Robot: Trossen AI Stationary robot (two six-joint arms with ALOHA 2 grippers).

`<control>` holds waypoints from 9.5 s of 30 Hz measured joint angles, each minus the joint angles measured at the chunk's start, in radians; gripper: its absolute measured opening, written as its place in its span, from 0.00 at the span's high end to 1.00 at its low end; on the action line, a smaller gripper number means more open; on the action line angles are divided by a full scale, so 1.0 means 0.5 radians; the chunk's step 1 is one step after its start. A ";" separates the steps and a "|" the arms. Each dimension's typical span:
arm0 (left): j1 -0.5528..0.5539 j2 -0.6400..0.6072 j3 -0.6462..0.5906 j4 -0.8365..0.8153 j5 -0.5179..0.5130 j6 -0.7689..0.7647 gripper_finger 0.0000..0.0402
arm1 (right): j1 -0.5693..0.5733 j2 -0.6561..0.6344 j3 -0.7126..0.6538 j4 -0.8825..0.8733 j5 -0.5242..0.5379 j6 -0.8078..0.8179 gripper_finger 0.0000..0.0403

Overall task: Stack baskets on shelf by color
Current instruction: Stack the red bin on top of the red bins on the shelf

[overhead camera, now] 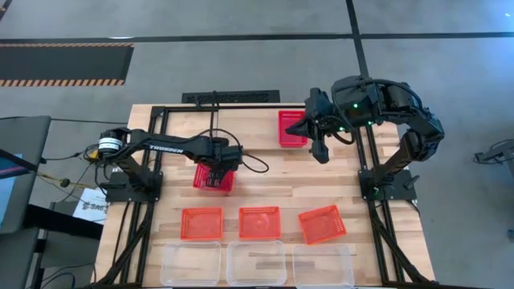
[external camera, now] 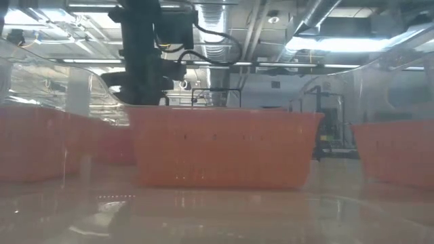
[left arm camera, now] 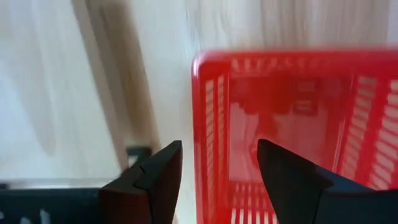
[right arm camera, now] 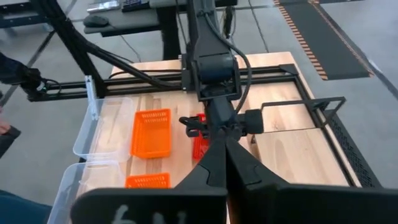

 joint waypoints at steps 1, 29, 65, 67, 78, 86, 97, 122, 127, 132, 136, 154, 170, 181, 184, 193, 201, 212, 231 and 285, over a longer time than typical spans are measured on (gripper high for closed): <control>0.008 0.015 0.000 0.001 0.008 0.001 0.51 | 0.010 0.000 0.000 -0.001 0.010 0.006 0.99; 0.076 0.165 0.193 -0.155 0.188 -0.399 0.99 | 0.095 0.000 0.000 -0.048 0.278 0.025 0.99; -0.117 0.133 2.457 -0.134 -1.379 -0.298 1.00 | 0.524 0.012 -0.923 -0.671 3.008 1.674 1.00; -0.117 0.133 2.457 -0.134 -1.358 -0.297 1.00 | 0.538 0.013 -1.065 -0.666 3.026 1.872 1.00; -0.117 0.133 2.457 -0.121 -1.245 -0.275 1.00 | 0.408 0.012 -1.248 -0.336 3.029 2.092 0.92; -0.117 0.133 2.457 -0.121 -1.242 -0.273 1.00 | 0.305 0.013 -1.127 0.592 2.758 1.235 0.90; -0.107 0.134 2.457 -0.128 -1.246 -0.250 1.00 | 0.579 -0.030 -1.004 1.484 2.597 -0.293 0.88; -0.107 0.134 2.457 -0.123 -1.192 -0.286 1.00 | 0.342 0.064 -1.209 2.315 2.091 -0.960 0.79; -0.107 0.134 2.457 -0.124 -1.193 -0.285 1.00 | 0.328 0.068 -1.209 2.269 2.109 -0.905 0.67; -0.094 0.134 2.457 -0.123 -1.218 -0.261 1.00 | 0.431 0.074 -1.210 2.261 2.271 -0.888 0.59; -0.081 0.134 2.457 -0.123 -1.221 -0.260 1.00 | 0.508 0.074 -1.210 2.174 2.538 -0.866 0.56; -0.081 0.134 2.456 -0.116 -1.212 -0.262 1.00 | 0.326 0.074 -1.209 2.310 2.246 -0.669 0.57; -0.081 0.133 2.457 -0.251 -1.254 -0.381 1.00 | 0.140 0.074 -1.209 2.289 2.262 -0.768 0.59; -0.135 0.133 2.457 -0.262 -1.278 -0.389 1.00 | 0.095 0.071 -1.209 2.301 2.294 -0.744 0.90; -0.136 0.133 2.457 -0.266 -1.277 -0.382 1.00 | 0.095 0.065 -1.204 2.303 2.300 -0.749 0.96; -0.227 0.130 2.455 -0.368 -1.196 -0.336 0.83 | 0.076 0.065 -1.204 2.211 2.302 -0.762 0.99; -0.429 0.132 2.452 -0.946 -0.945 -0.669 0.67 | 0.051 0.069 -1.209 2.114 2.246 -0.780 0.99; -0.481 0.052 2.366 -1.355 -0.947 -1.172 0.65 | 0.045 0.063 -1.212 1.988 2.282 -0.791 1.00; -0.493 0.046 2.361 -1.360 -1.029 -1.219 0.65 | -0.422 -0.513 -1.209 0.201 1.217 1.112 1.00; -0.492 0.046 2.361 -1.361 -1.157 -1.225 0.65 | -1.238 0.098 -1.322 -0.023 -0.086 1.251 1.00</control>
